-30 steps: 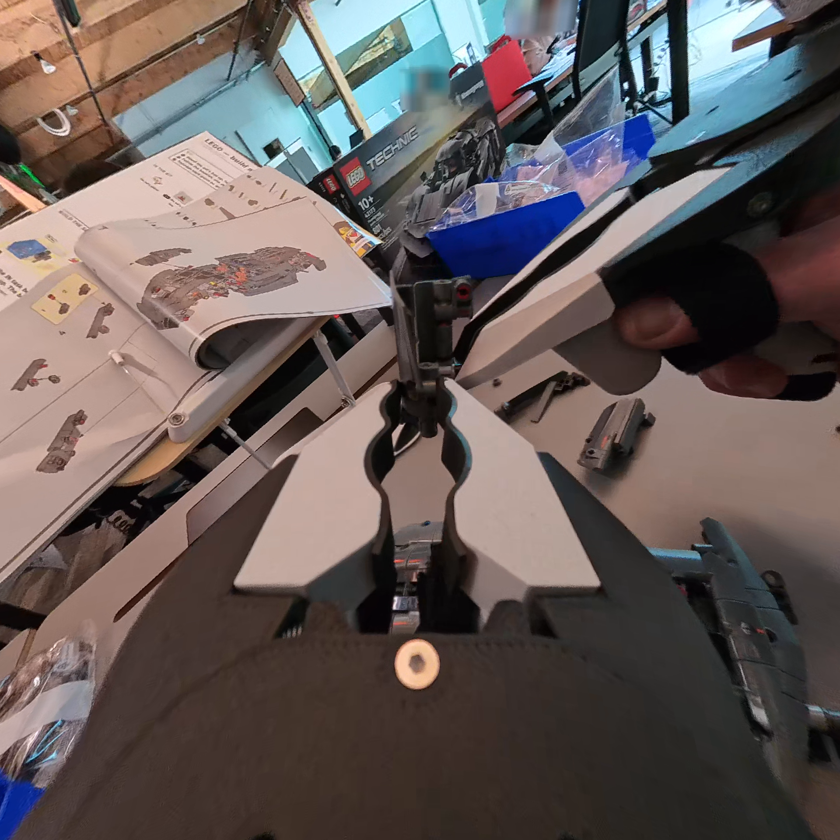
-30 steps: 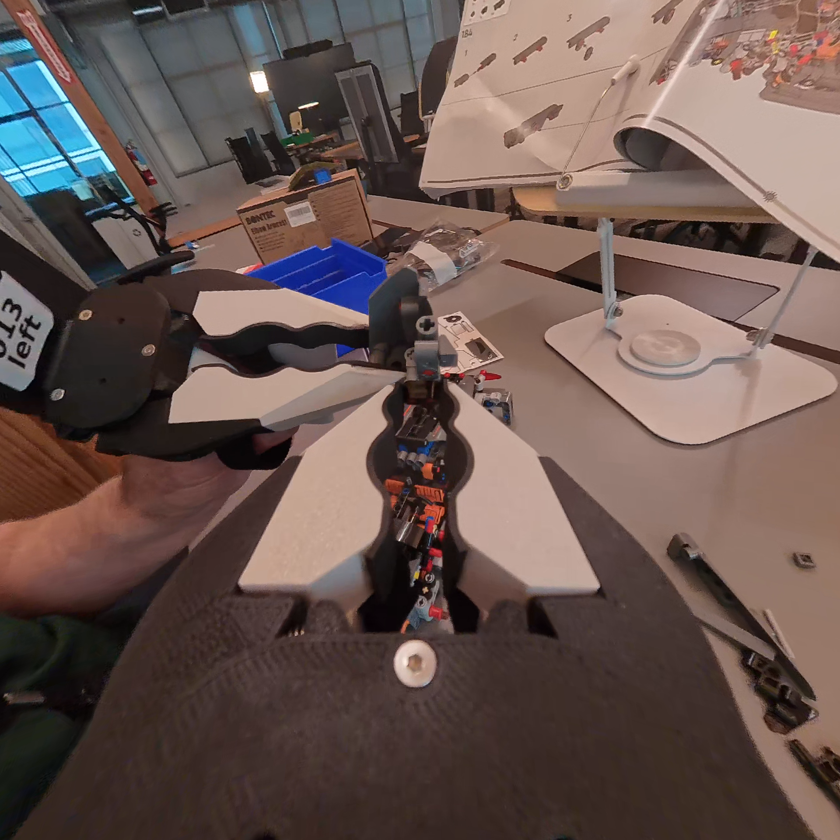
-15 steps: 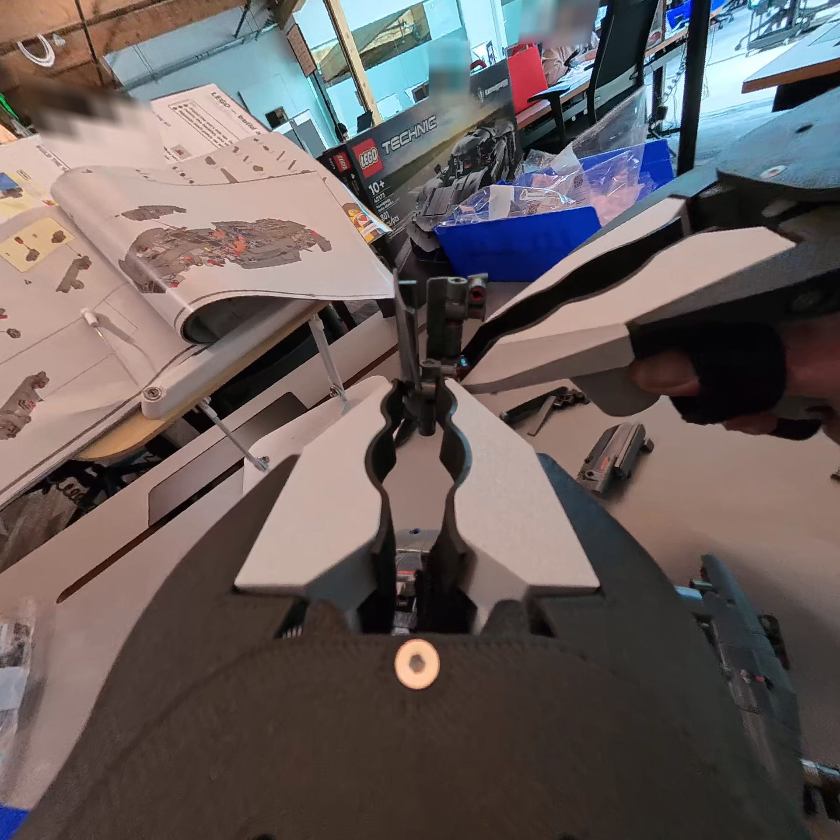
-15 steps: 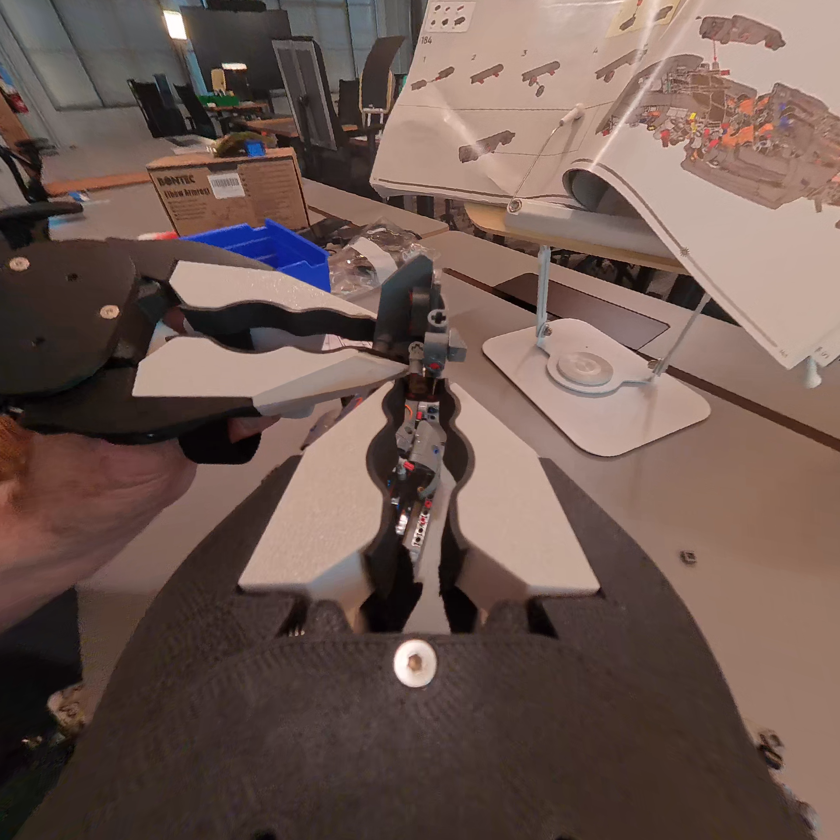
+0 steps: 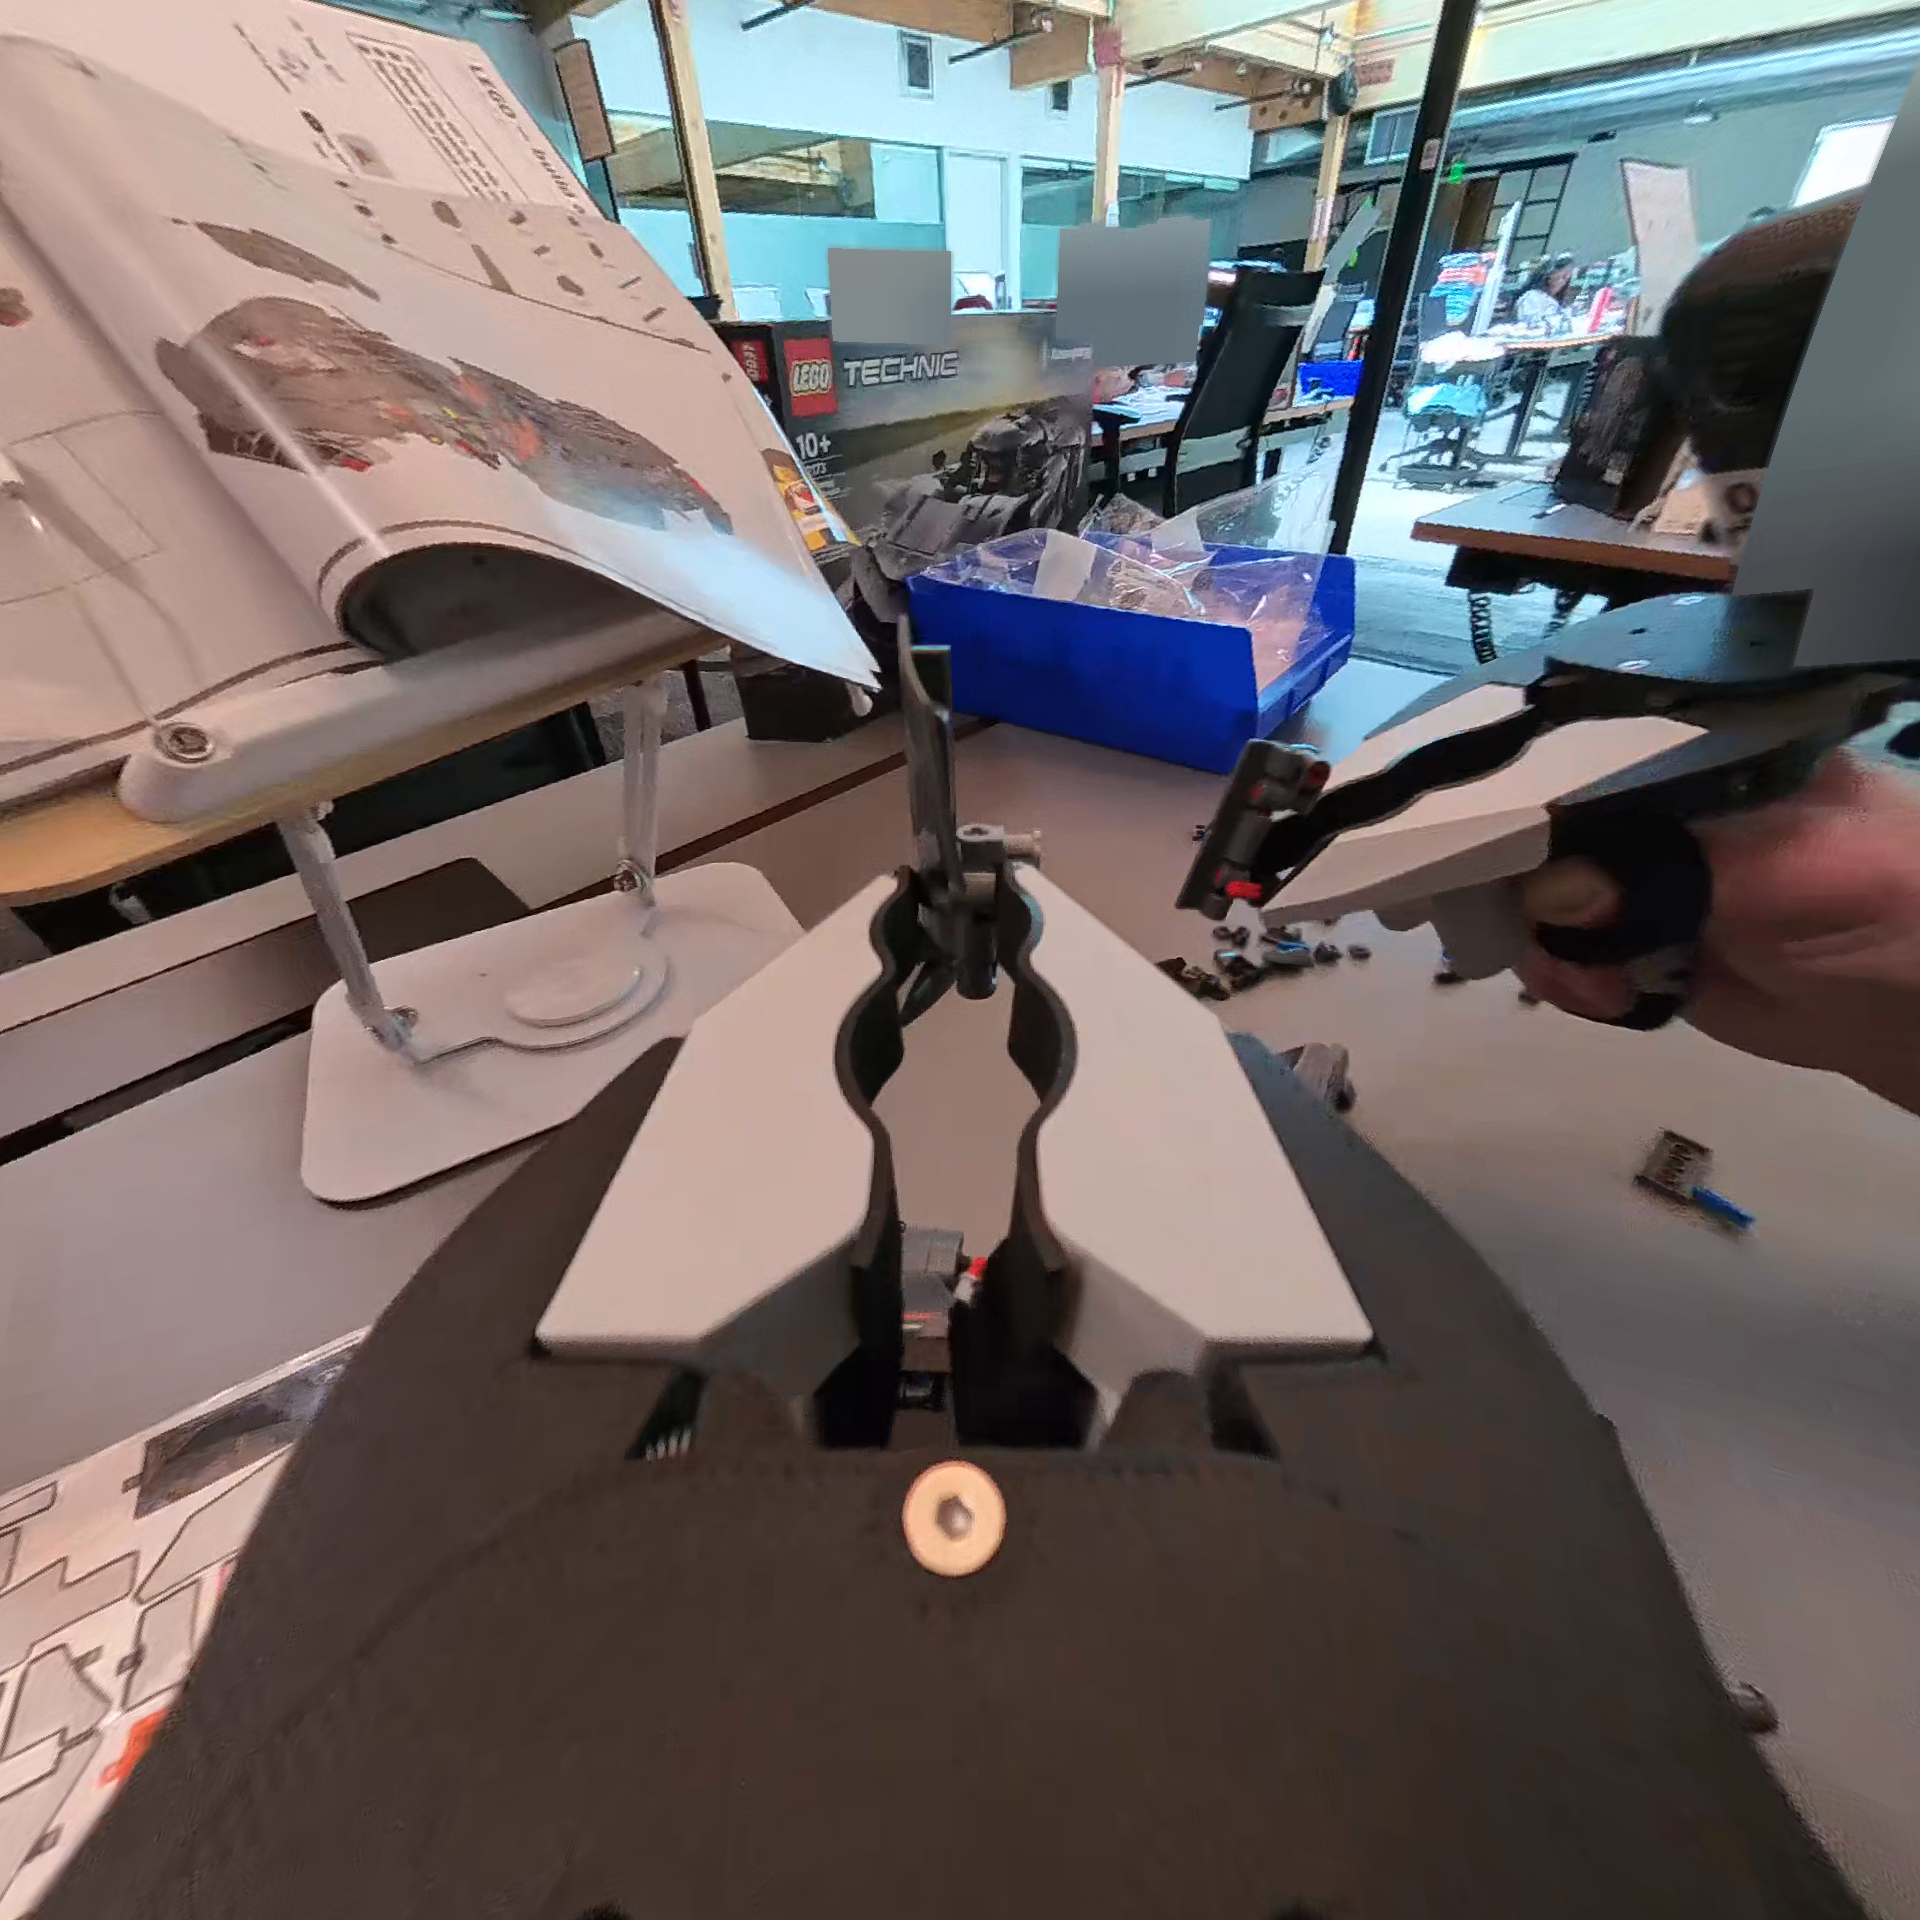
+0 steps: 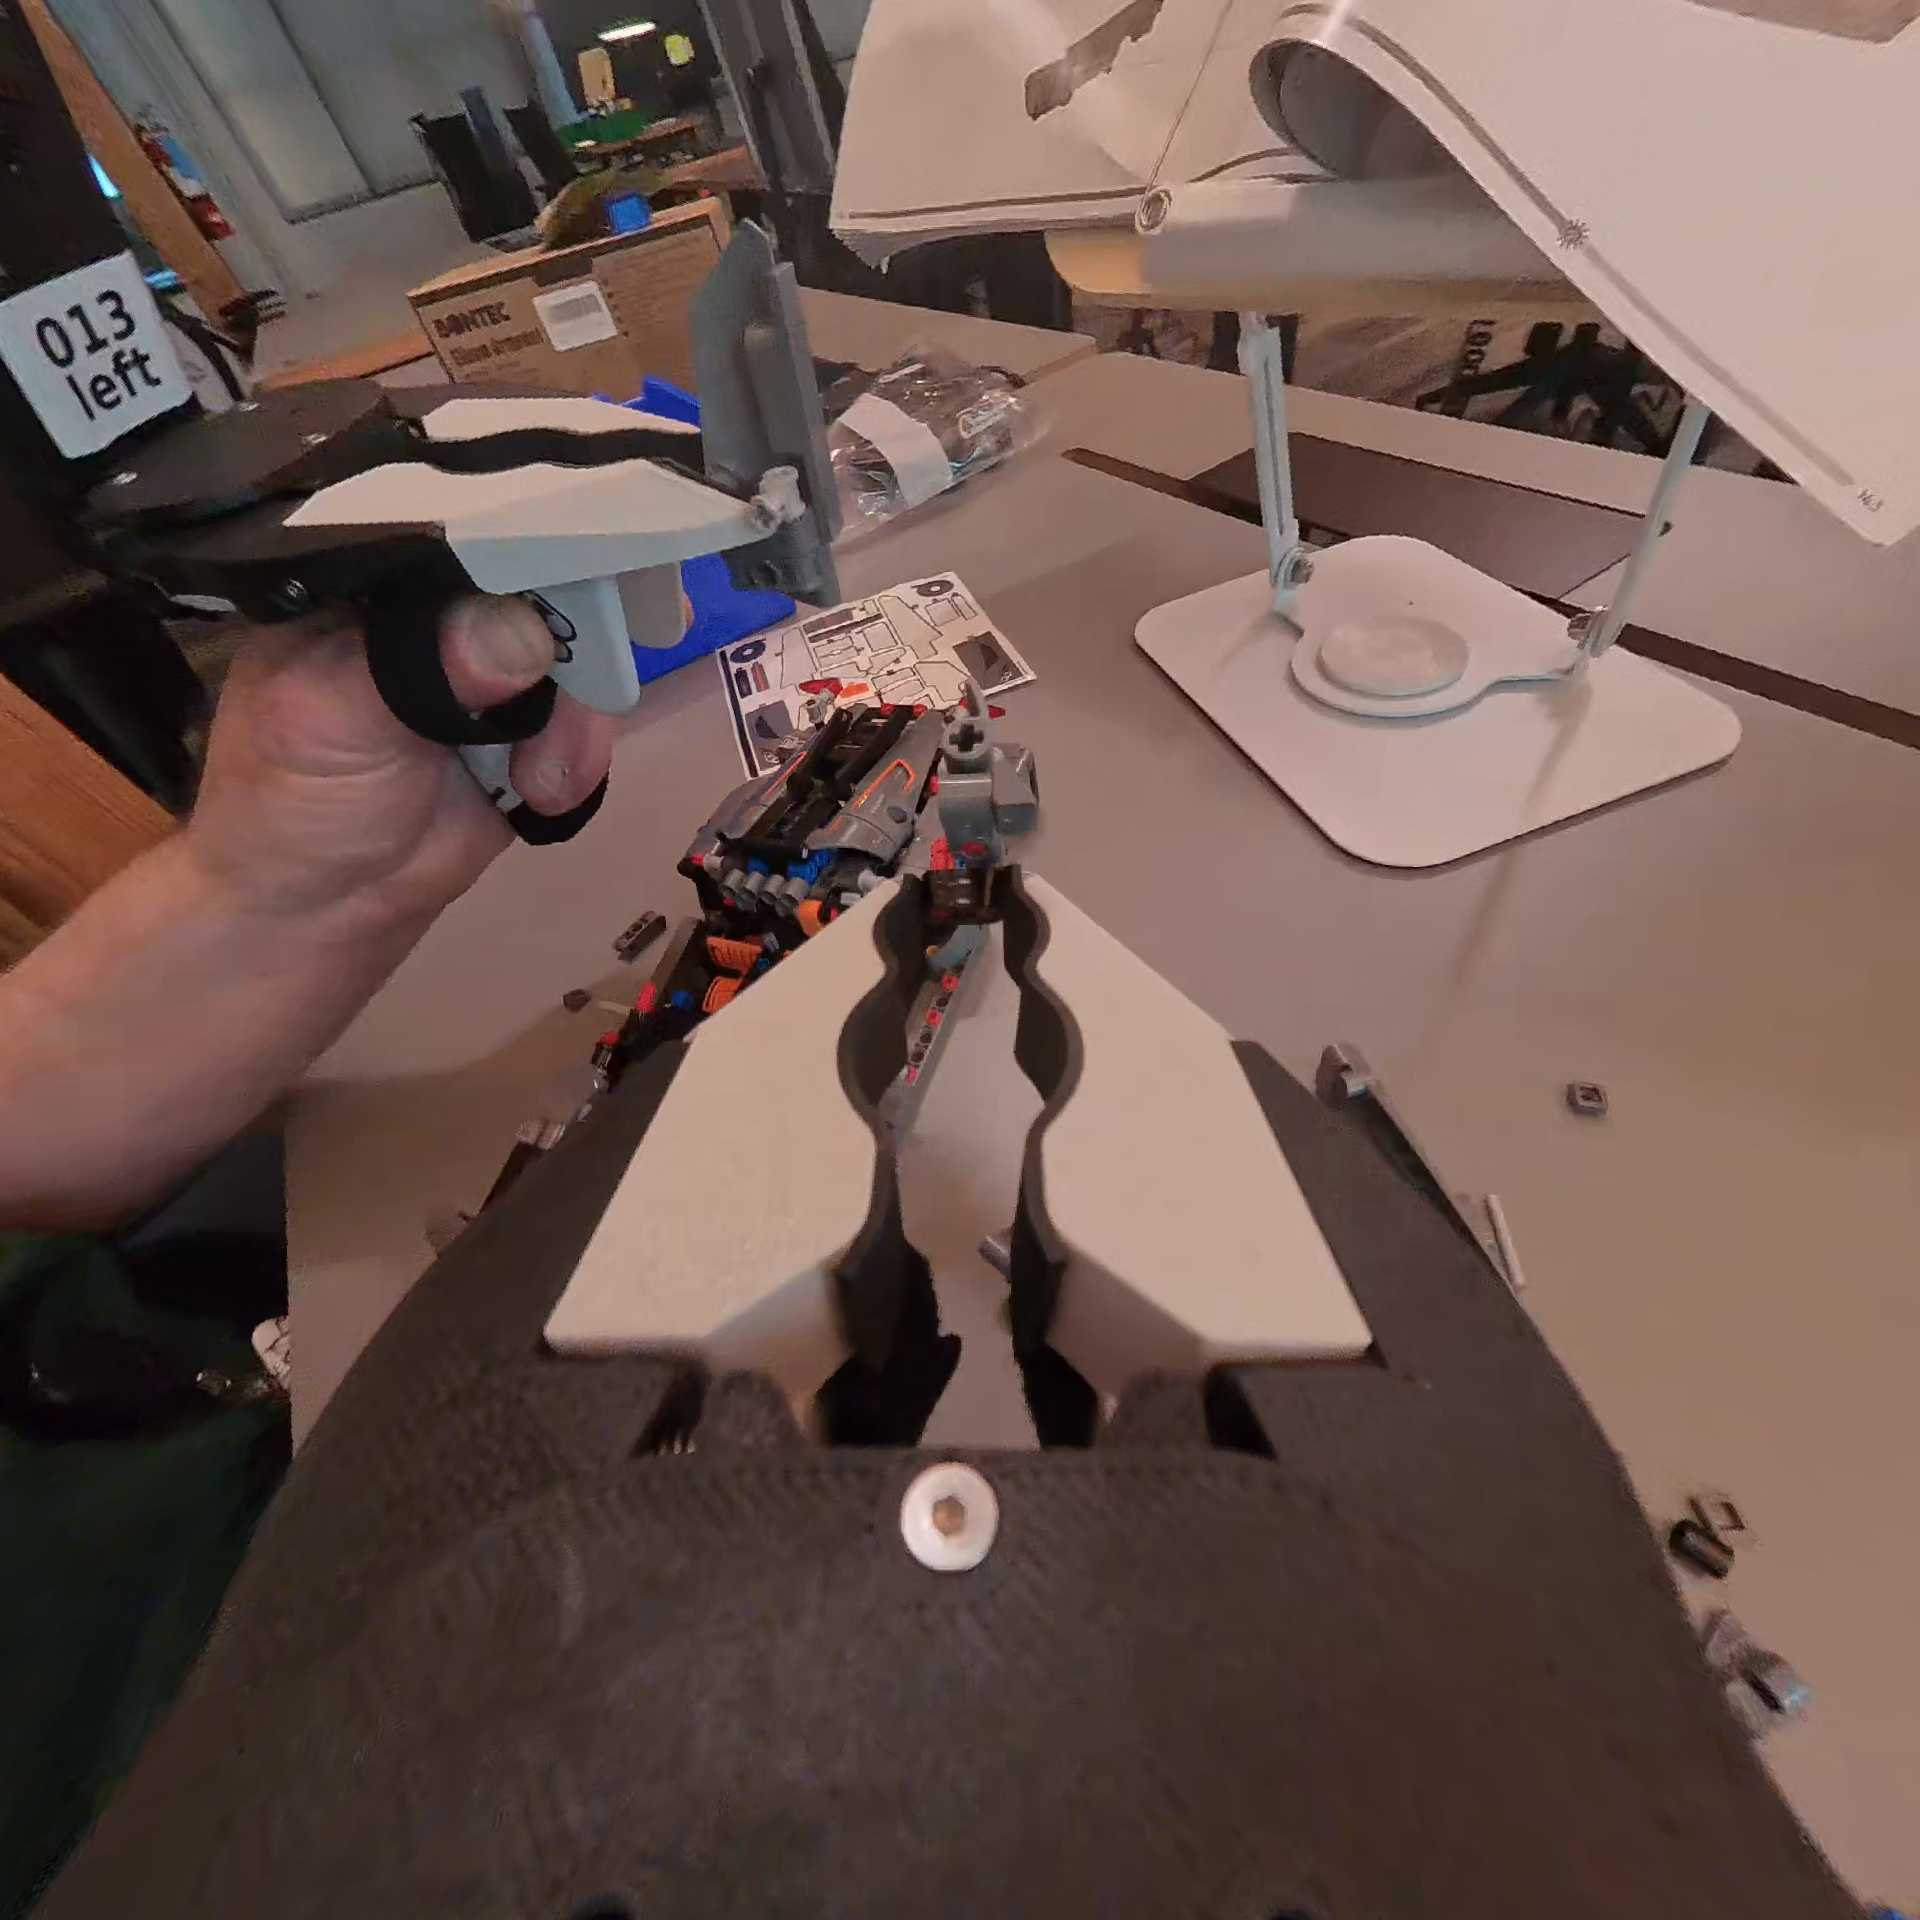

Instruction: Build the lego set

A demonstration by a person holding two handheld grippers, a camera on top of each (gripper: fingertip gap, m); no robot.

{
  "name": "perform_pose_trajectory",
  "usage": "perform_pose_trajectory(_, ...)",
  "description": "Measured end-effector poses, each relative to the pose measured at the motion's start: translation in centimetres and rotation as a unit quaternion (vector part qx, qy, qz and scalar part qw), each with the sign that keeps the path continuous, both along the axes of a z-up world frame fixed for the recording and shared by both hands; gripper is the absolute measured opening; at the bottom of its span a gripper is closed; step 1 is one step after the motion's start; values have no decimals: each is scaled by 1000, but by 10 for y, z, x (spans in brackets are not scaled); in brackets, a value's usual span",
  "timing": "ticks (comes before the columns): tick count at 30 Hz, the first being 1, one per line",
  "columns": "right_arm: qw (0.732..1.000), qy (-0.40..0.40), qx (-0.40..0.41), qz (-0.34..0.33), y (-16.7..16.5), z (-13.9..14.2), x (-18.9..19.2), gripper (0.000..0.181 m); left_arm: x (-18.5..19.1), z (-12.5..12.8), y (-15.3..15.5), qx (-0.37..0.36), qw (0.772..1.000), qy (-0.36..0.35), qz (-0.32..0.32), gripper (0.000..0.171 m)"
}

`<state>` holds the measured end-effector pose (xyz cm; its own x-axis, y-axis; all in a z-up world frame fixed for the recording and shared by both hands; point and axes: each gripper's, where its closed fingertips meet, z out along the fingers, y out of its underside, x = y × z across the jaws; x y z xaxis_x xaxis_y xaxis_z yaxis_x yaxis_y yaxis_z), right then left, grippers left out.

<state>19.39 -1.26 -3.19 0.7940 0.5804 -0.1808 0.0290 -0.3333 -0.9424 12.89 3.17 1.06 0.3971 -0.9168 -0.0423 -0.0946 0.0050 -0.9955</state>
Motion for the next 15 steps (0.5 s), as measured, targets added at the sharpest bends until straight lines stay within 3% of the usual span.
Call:
perform_pose_trajectory(2, 1000, 1, -11, 7, 2, -7, 7, 13, 2, 1, -5, -18, 999, -17, -28, 12)
perform_pose_trajectory(7, 991, -117, -55, 19, 13, -49, 10, 13, -1, 3, -3, -102, 987, -93, -86, 12)
perform_pose_trajectory(11, 969, -220, -109, 35, 20, -92, 11, 13, -5, 11, -9, -150, 965, -153, -150, 12)
perform_pose_trajectory(15, 947, -290, -131, 41, 25, -117, 10, 14, -10, 21, -12, -177, 940, -206, -204, 12)
